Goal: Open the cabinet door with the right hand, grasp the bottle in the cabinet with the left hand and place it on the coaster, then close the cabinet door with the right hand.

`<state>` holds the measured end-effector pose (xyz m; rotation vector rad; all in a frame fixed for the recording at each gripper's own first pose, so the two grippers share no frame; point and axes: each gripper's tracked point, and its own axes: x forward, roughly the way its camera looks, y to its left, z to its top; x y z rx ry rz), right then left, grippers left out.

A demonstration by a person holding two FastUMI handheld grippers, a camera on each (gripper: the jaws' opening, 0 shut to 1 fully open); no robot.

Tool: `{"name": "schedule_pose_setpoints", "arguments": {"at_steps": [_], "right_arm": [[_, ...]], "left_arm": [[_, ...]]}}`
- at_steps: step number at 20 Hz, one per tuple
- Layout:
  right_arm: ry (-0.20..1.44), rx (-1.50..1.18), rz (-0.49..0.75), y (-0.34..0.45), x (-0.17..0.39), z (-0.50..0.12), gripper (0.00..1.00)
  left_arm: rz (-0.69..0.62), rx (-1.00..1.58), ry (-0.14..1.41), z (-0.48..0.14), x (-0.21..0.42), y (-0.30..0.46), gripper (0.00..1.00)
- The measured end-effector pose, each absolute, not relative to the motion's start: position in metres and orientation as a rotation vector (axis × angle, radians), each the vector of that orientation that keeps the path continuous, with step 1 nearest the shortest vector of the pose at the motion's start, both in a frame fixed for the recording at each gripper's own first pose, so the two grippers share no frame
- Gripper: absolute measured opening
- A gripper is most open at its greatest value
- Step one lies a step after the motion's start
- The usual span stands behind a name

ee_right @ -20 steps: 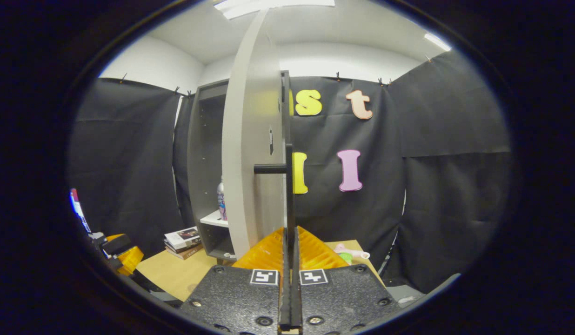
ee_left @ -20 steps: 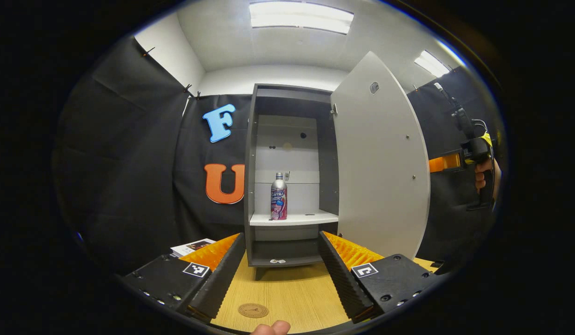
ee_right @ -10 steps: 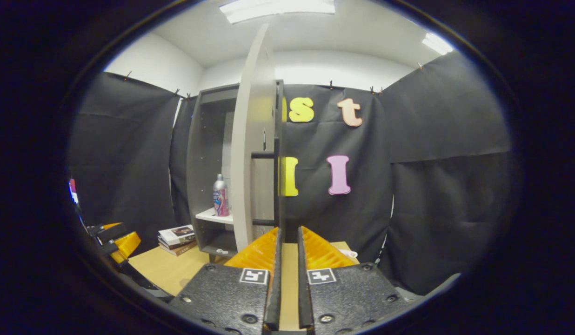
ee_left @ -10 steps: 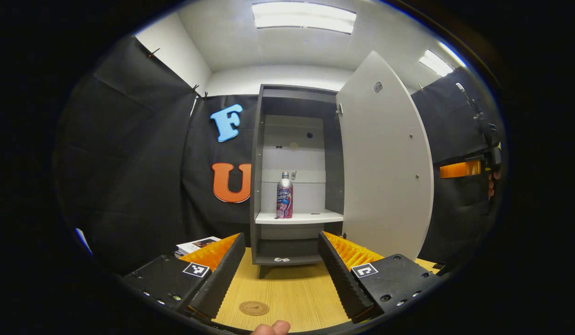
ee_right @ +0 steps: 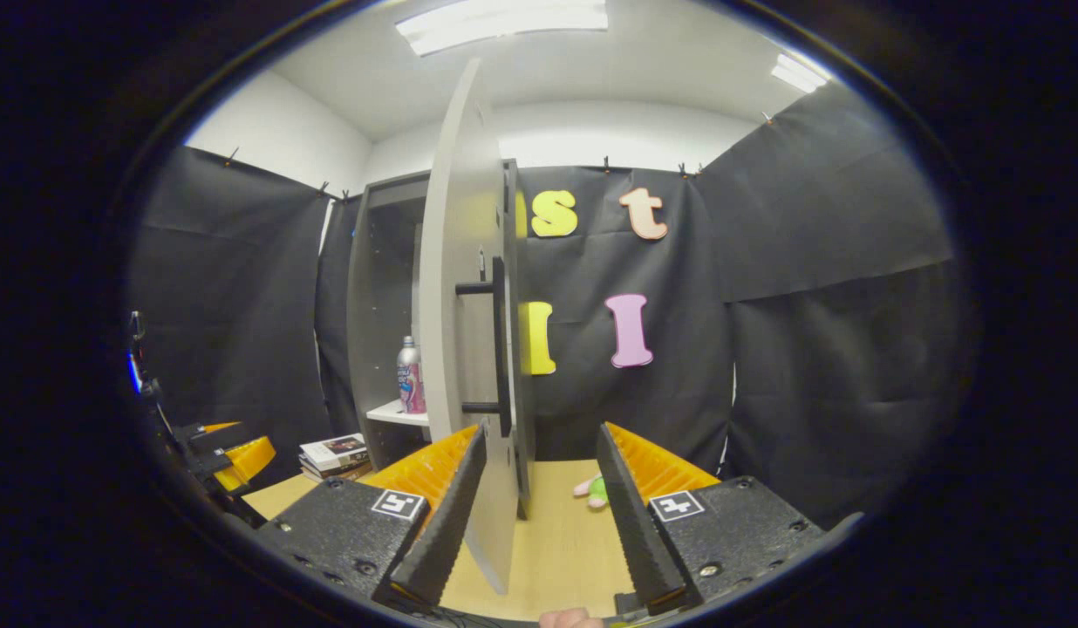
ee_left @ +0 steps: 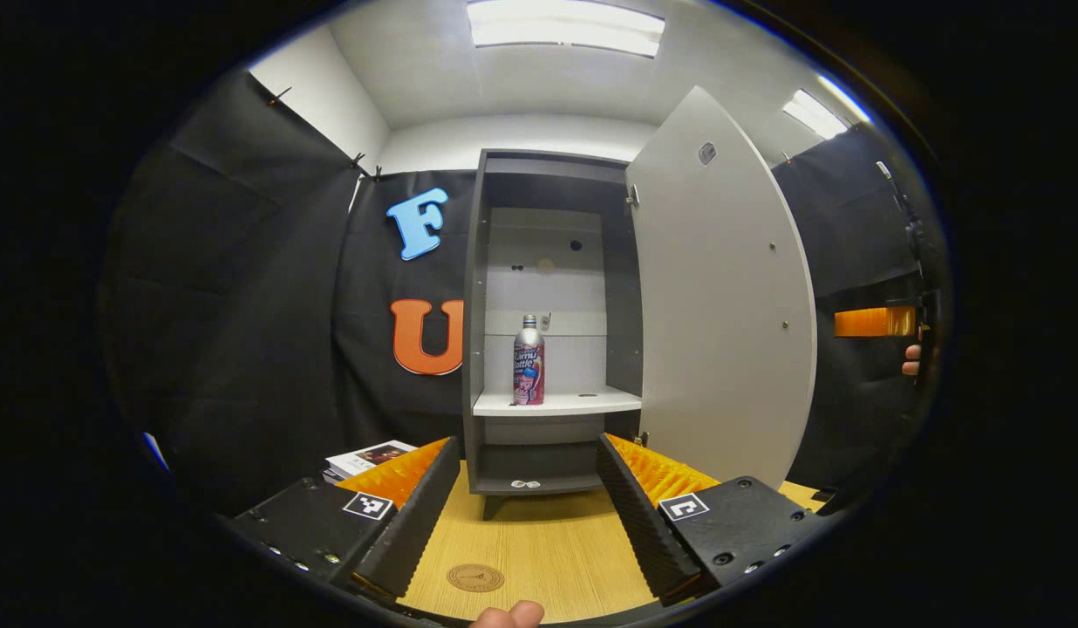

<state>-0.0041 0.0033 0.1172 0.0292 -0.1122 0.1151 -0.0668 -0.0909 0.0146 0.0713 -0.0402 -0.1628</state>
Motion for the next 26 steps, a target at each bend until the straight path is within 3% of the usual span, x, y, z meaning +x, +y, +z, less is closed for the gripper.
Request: {"name": "schedule_pose_setpoints", "arguments": {"at_steps": [10, 18, 26], "right_arm": [[-0.114, 0.003, 0.128, 0.010, 0.004, 0.118, 0.80], [-0.072, -0.011, 0.034, -0.008, 0.011, 0.119, 0.80], [-0.054, -0.009, -0.033, -0.014, 0.022, 0.119, 0.82]], "left_arm": [[-0.210, 0.056, -0.124, 0.075, 0.099, -0.118, 0.95], [-0.186, 0.016, -0.023, 0.055, 0.242, -0.128, 0.95], [-0.138, 0.059, 0.006, 0.030, 0.312, -0.123, 0.95]]}}
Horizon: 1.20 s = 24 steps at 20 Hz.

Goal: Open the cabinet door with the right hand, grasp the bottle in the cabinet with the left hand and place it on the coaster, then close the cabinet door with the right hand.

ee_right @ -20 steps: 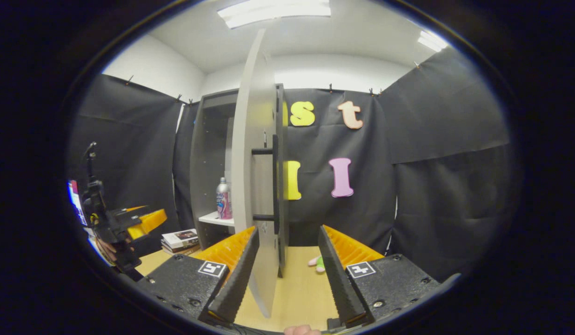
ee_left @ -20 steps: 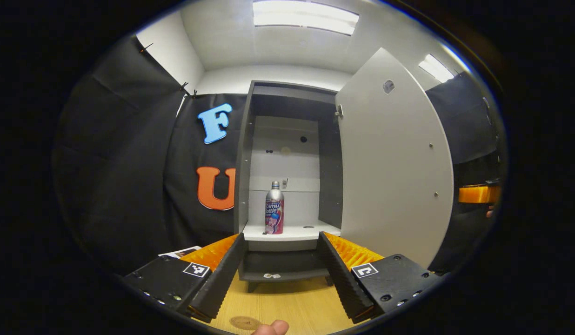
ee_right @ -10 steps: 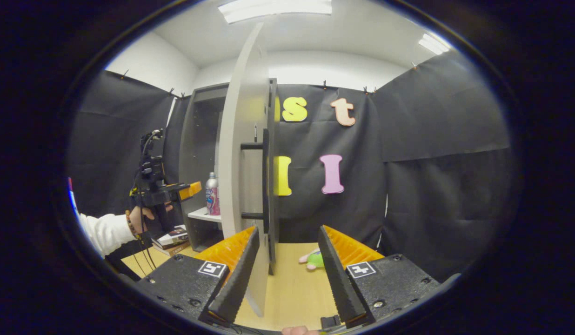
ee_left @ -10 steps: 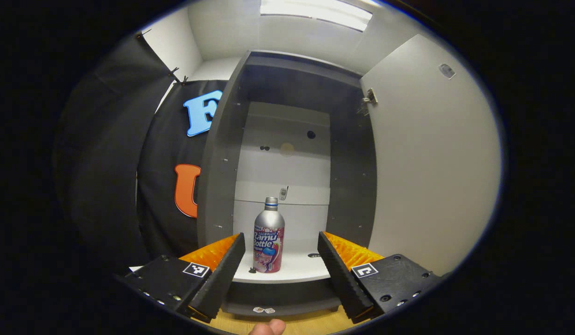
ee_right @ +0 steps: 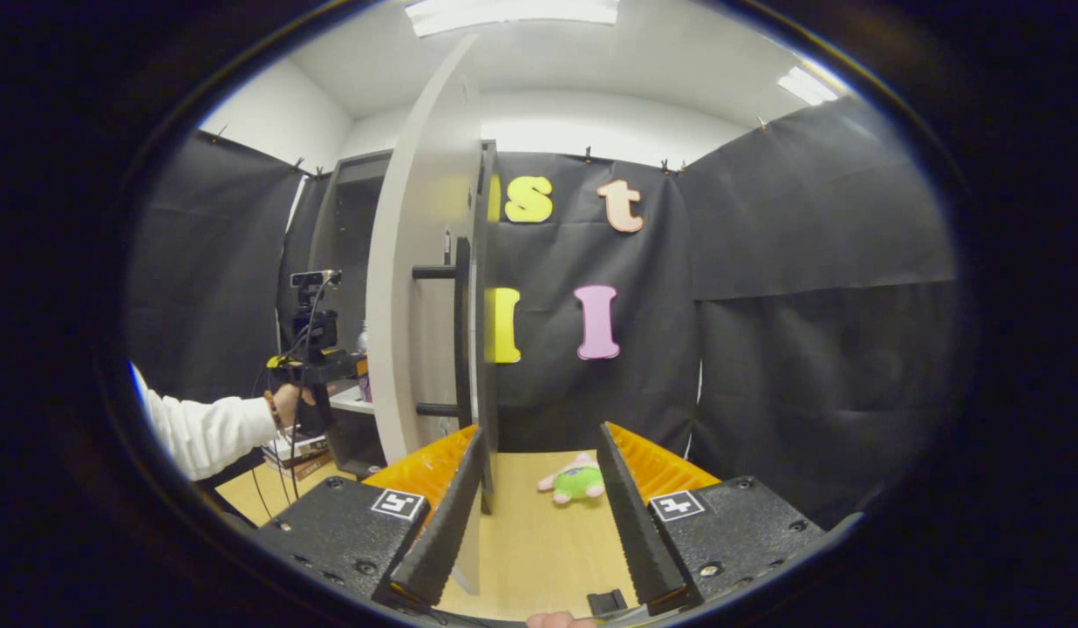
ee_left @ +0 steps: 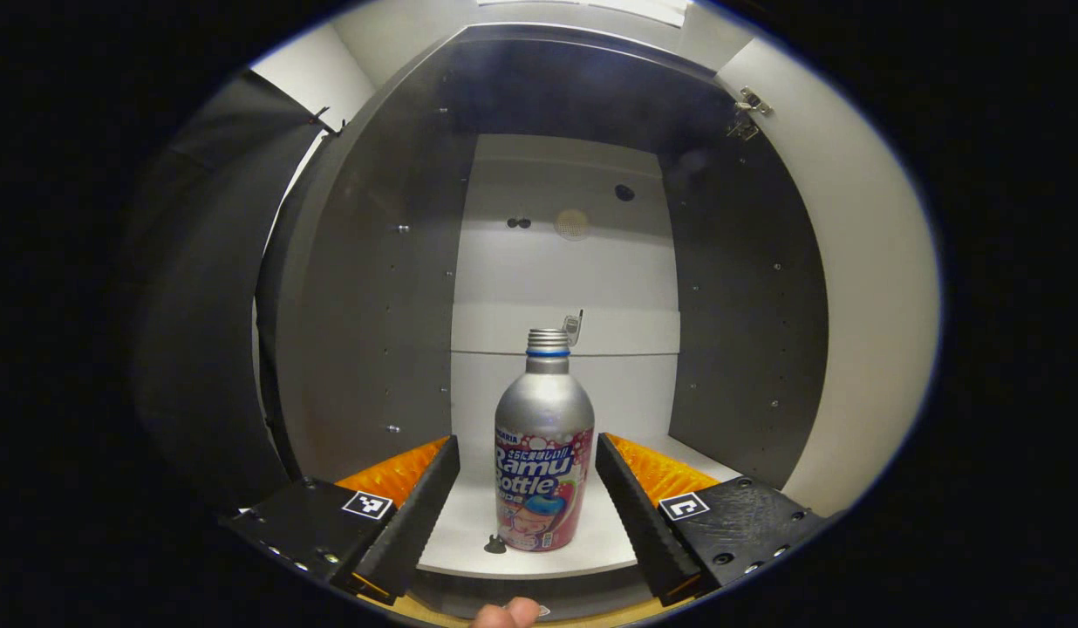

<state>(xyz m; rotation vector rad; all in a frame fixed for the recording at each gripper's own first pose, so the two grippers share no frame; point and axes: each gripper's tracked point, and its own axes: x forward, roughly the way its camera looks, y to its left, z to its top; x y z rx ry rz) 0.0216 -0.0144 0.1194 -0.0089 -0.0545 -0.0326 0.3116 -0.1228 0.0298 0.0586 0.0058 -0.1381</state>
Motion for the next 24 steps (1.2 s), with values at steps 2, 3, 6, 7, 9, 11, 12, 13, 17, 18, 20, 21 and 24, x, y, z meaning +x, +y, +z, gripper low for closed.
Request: {"name": "schedule_pose_setpoints", "arguments": {"at_steps": [2, 3, 6, 7, 9, 11, 12, 13, 17, 18, 20, 21, 24], "right_arm": [[-0.051, -0.003, -0.039, -0.014, 0.025, 0.120, 0.80], [-0.051, -0.002, -0.041, -0.014, 0.027, 0.121, 0.80], [-0.051, -0.001, -0.041, -0.011, 0.032, 0.122, 0.80], [-0.051, 0.000, -0.041, -0.010, 0.034, 0.123, 0.80], [-0.048, 0.001, -0.040, -0.007, 0.035, 0.123, 0.80], [-0.048, -0.006, -0.044, -0.006, 0.038, 0.122, 0.78], [-0.048, -0.006, -0.046, -0.007, 0.036, 0.122, 0.78], [-0.047, -0.003, -0.047, -0.007, 0.037, 0.122, 0.78], [-0.052, 0.007, -0.046, -0.007, 0.037, 0.122, 0.78], [-0.055, 0.006, -0.046, -0.007, 0.037, 0.122, 0.78], [-0.059, 0.001, -0.049, -0.008, 0.037, 0.123, 0.78], [-0.061, 0.001, -0.047, -0.008, 0.037, 0.123, 0.78], [-0.072, 0.007, -0.045, -0.007, 0.036, 0.121, 0.79]], "left_arm": [[-0.152, 0.060, 0.011, 0.027, 0.317, -0.126, 0.95], [-0.154, 0.063, 0.008, 0.027, 0.320, -0.127, 0.95], [-0.184, 0.050, 0.010, 0.026, 0.329, -0.135, 0.95], [-0.194, 0.043, 0.009, 0.026, 0.328, -0.138, 0.84], [-0.198, 0.036, 0.003, 0.028, 0.327, -0.137, 0.83], [-0.198, 0.029, 0.004, 0.029, 0.327, -0.136, 0.78], [-0.197, 0.021, -0.001, 0.032, 0.324, -0.133, 0.78], [-0.199, 0.010, -0.005, 0.035, 0.321, -0.132, 0.76], [-0.224, -0.036, -0.026, 0.054, 0.294, -0.127, 0.76], [-0.231, -0.048, -0.035, 0.059, 0.284, -0.126, 0.76], [-0.254, -0.056, -0.042, 0.067, 0.264, -0.125, 0.76], [-0.265, -0.050, -0.048, 0.068, 0.251, -0.123, 0.76], [-0.279, -0.014, -0.069, 0.066, 0.213, -0.111, 0.76]]}}
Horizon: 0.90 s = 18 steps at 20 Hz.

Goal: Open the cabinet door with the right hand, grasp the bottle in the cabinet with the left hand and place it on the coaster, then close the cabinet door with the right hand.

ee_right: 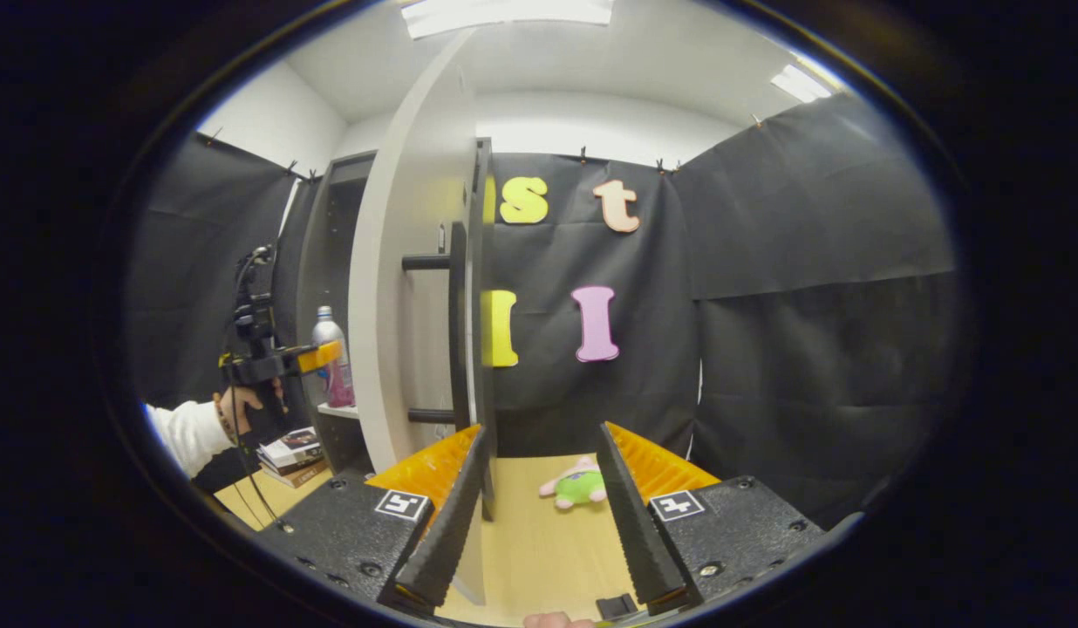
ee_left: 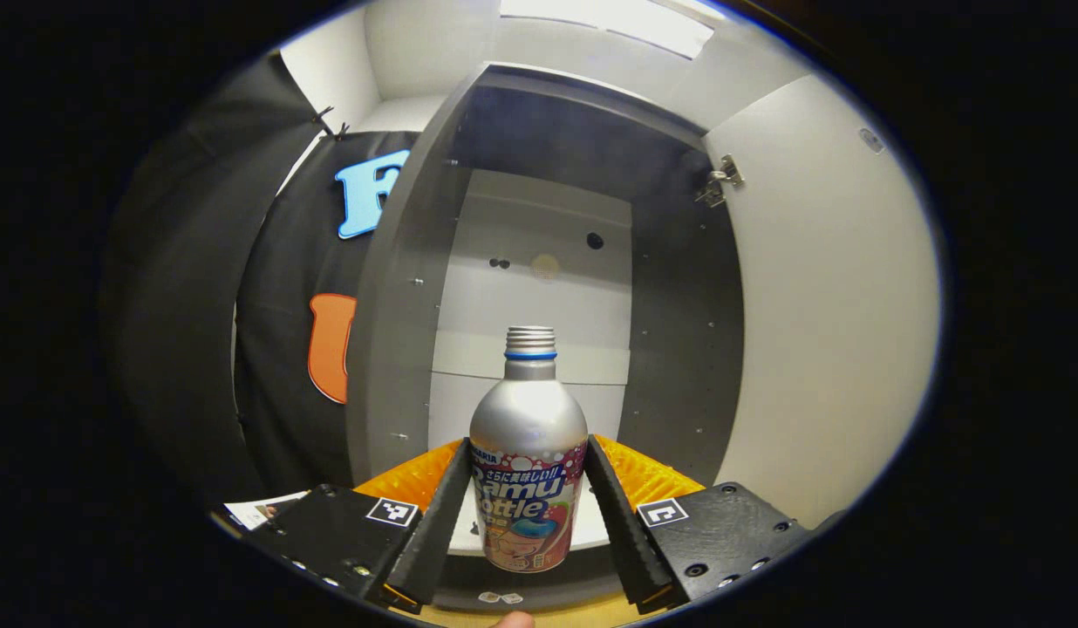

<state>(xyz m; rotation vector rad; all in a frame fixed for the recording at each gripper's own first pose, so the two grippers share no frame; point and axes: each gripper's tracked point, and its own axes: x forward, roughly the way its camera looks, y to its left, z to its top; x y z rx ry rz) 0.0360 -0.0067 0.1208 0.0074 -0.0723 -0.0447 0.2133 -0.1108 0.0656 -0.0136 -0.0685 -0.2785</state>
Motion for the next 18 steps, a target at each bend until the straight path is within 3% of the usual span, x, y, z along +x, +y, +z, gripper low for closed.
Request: {"name": "schedule_pose_setpoints", "arguments": {"at_steps": [4, 13, 18], "right_arm": [[-0.071, 0.024, -0.036, -0.006, 0.037, 0.116, 0.78], [-0.084, -0.010, -0.047, -0.005, 0.032, 0.127, 0.78], [-0.067, 0.008, -0.058, -0.004, 0.031, 0.124, 0.79]], "left_arm": [[-0.268, 0.011, -0.018, 0.027, 0.164, -0.086, 0.76], [-0.043, 0.087, 0.063, -0.113, 0.089, -0.016, 0.76], [0.020, 0.142, 0.124, -0.185, 0.061, -0.009, 0.76]]}}
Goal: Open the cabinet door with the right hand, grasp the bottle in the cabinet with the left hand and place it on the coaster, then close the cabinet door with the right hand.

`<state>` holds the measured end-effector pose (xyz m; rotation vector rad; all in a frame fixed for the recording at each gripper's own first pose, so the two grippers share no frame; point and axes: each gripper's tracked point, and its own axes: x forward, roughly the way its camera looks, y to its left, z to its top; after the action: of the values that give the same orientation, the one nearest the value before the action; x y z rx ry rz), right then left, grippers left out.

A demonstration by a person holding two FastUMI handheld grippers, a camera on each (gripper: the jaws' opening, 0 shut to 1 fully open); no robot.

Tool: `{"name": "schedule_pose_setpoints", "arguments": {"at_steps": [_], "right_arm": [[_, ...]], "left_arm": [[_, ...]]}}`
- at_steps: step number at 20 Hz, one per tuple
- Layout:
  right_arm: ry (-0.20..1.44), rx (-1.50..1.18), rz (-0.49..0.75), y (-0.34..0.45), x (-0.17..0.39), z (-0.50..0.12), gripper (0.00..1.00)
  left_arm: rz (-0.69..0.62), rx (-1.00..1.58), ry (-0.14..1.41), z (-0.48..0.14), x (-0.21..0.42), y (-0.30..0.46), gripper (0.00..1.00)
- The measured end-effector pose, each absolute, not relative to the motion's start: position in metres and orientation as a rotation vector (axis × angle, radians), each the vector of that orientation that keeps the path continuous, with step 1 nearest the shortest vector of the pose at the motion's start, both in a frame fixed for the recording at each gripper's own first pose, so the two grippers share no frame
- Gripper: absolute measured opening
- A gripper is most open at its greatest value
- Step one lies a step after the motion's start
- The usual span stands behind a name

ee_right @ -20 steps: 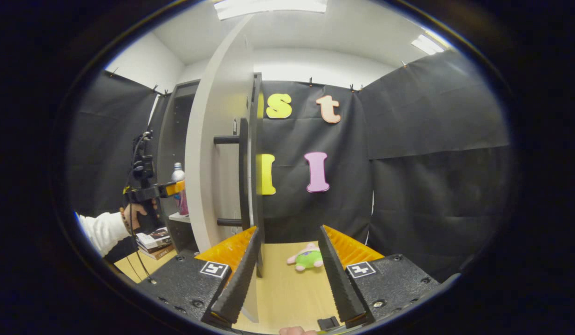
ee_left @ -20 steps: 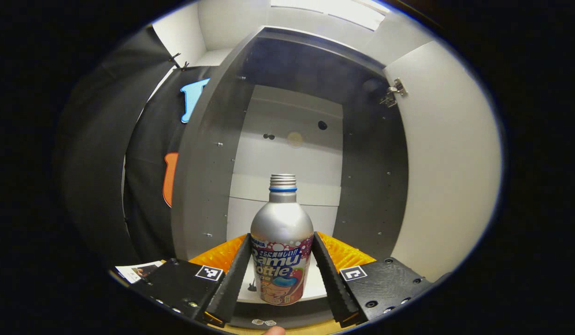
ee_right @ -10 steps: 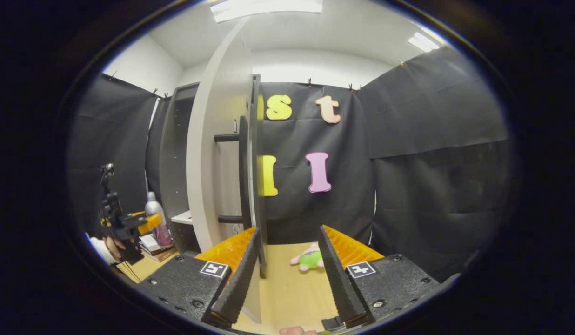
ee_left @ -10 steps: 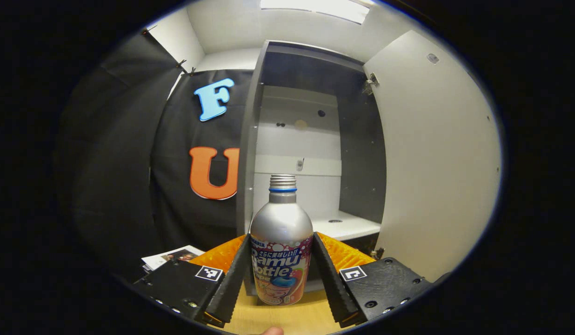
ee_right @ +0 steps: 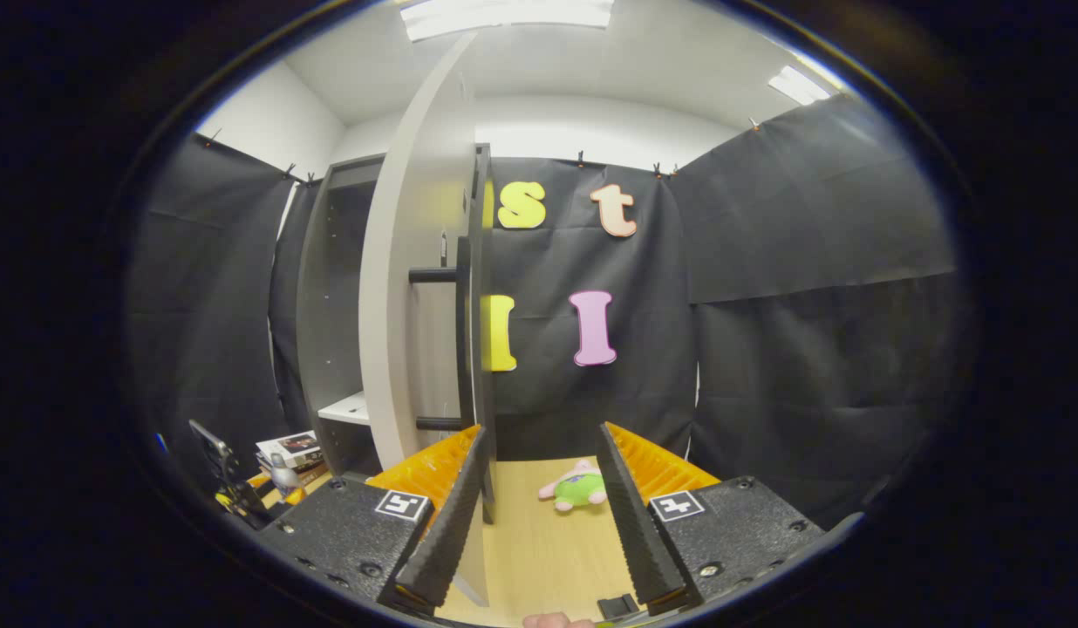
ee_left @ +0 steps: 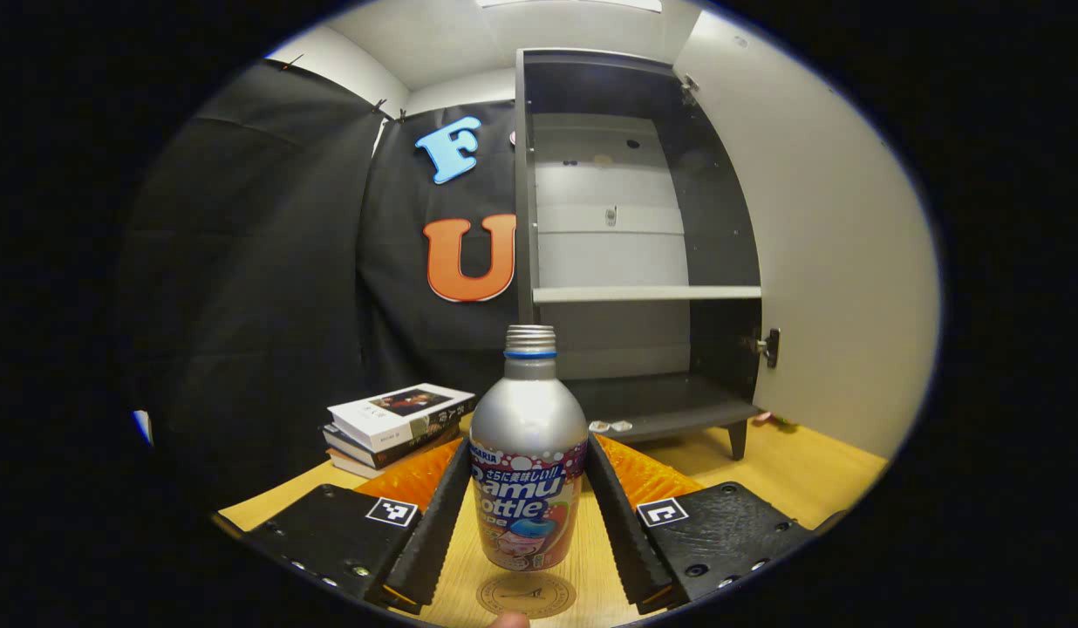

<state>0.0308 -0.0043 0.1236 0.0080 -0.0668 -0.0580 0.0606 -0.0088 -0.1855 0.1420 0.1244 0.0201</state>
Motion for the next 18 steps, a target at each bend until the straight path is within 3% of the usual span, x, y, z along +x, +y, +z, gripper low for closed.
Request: {"name": "schedule_pose_setpoints", "arguments": {"at_steps": [10, 18], "right_arm": [[-0.052, -0.003, -0.116, -0.007, 0.024, 0.122, 0.78], [-0.052, -0.023, -0.142, -0.011, 0.015, 0.130, 0.78]], "left_arm": [[0.123, 0.062, 0.161, -0.245, 0.046, 0.012, 0.76], [0.122, 0.088, 0.108, -0.246, 0.034, 0.004, 0.76]]}}
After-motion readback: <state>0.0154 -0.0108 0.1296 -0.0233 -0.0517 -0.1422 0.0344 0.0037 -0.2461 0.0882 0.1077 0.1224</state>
